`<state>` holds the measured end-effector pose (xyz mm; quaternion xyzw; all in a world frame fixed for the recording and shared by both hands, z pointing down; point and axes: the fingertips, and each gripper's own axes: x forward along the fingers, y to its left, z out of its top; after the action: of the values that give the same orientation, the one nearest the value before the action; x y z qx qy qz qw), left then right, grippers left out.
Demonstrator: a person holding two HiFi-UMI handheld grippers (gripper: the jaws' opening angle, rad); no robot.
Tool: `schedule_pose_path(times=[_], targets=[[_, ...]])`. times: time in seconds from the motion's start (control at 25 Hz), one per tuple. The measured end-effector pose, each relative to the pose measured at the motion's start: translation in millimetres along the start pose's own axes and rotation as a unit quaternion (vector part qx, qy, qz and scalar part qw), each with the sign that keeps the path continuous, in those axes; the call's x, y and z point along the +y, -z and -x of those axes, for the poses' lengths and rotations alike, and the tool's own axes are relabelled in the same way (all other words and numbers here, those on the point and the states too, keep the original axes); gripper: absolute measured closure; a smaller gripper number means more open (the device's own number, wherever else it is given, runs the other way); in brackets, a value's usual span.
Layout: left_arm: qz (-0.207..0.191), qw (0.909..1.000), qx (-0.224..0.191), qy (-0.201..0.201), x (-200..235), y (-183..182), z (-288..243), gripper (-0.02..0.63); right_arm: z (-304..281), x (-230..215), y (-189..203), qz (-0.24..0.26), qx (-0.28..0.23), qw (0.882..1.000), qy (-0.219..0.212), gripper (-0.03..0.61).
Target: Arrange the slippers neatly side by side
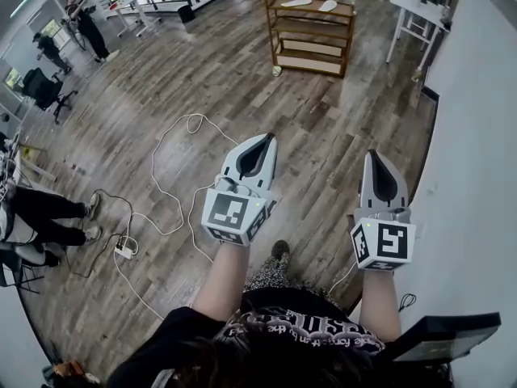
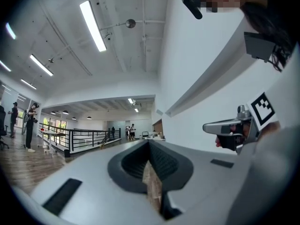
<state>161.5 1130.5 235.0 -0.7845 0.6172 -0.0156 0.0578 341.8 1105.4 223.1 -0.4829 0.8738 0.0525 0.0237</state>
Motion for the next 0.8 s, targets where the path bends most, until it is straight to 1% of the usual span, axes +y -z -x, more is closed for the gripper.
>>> schedule_pose_path(times=[0.12, 0.32, 0.44, 0.56, 0.64, 0.8], targets=[[-0.001, 1.0000, -0.002, 0.009, 21.1, 5.3, -23.6, 0.621, -28.4, -1.1, 4.7, 0.002, -0.001, 1.000, 0.006, 0.578], [-0.008, 0.9997, 0.002, 0.022, 72.4, 17.5, -69.0, 0.621, -93.4, -1.6, 16.0, 0.004, 0.006, 1.000, 0.015, 0.578], [-0.018, 0.9994, -0.003, 0.030, 100.3, 17.3, -97.0, 0.621, -131.3, -6.1, 16.5, 0.002, 0.009, 1.000, 0.030, 0.578], [-0.011, 0.9991, -0.017, 0.038, 125.6, 14.3, -122.5, 0.621, -165.2, -4.7, 14.0, 0.004, 0.004, 0.999, 0.038, 0.578], [-0.005, 0.9985, -0.025, 0.048, 138.0, 12.3, -138.6, 0.621, -186.1, -4.0, 14.1, 0.004, 0.003, 0.999, 0.041, 0.578], [-0.014, 0.9974, -0.033, 0.063, 154.9, 14.0, -162.3, 0.621, -217.6, -4.3, 17.6, 0.001, 0.004, 0.999, 0.047, 0.578]])
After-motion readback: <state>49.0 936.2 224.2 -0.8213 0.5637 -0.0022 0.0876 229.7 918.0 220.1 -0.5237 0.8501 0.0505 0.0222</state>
